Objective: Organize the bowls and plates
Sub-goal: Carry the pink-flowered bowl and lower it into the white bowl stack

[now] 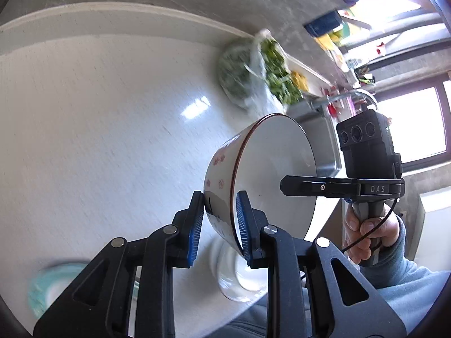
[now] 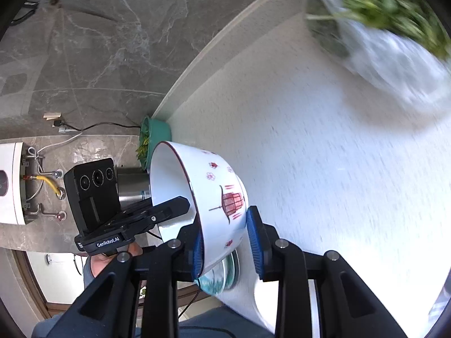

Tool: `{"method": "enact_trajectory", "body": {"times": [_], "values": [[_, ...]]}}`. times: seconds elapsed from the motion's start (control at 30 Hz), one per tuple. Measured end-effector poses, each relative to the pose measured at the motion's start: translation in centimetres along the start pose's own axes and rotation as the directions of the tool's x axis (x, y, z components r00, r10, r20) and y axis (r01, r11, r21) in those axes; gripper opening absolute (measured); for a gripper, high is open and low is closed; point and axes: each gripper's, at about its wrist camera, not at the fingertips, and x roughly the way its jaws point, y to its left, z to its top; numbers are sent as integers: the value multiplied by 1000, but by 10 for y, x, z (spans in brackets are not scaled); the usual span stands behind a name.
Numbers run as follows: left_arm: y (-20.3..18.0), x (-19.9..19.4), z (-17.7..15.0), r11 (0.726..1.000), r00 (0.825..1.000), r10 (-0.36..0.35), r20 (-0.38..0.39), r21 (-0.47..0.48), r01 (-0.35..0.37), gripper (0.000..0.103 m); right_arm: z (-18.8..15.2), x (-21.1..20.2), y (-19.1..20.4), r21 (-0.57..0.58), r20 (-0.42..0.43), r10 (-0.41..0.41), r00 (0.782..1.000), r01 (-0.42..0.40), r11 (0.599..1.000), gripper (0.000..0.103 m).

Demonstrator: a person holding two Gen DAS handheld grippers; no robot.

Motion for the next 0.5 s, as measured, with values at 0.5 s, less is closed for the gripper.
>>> {"method": "enact_trajectory", "body": {"times": [0.5], "values": [[-47, 49, -104, 997, 994, -46, -97, -58, 41, 21, -89, -34, -50, 88, -24, -22, 999, 24, 996, 32]]}}
